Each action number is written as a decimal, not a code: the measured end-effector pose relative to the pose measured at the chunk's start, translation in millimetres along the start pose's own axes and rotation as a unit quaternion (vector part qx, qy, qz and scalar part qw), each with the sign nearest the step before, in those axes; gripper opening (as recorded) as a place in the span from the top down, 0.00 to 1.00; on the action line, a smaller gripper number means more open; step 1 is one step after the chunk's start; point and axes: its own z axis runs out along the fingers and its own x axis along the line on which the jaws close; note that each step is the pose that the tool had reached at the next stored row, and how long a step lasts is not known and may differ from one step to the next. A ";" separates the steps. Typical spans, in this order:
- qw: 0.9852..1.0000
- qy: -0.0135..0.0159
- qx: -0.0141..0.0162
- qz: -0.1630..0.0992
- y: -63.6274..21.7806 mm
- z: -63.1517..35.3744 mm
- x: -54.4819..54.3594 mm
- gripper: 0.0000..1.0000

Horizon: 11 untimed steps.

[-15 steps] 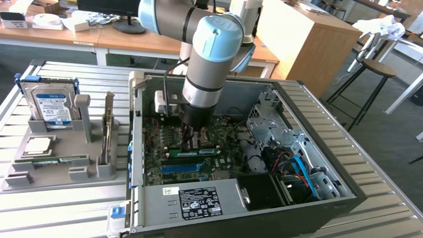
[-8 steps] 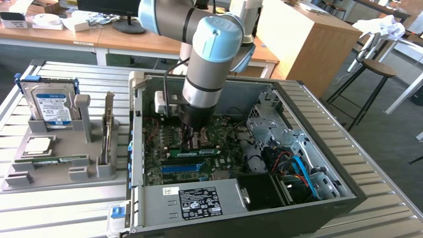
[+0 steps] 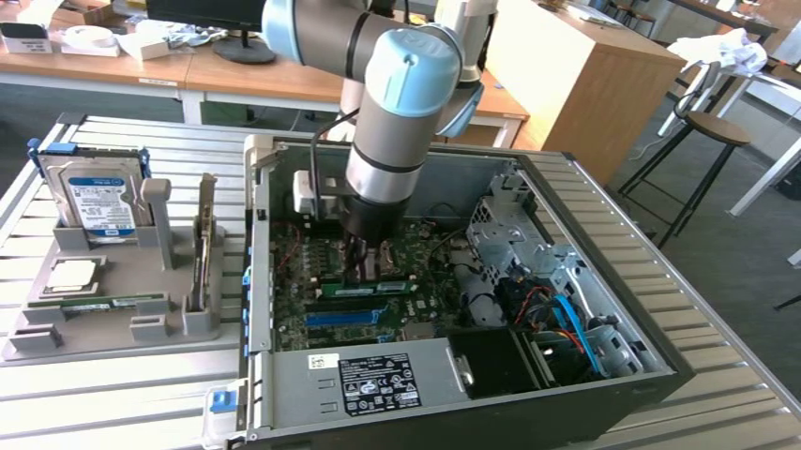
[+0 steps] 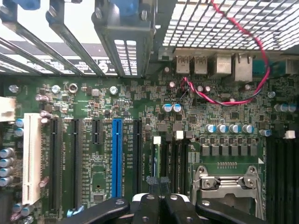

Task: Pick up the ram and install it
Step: 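Insert the ram into the slot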

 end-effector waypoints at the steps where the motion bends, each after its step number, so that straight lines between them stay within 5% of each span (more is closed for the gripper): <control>1: 1.000 0.000 0.000 0.000 0.1 -1.8 -0.1 0.90; 11: 1.000 0.000 0.000 0.000 0.9 -25.5 -1.3 0.90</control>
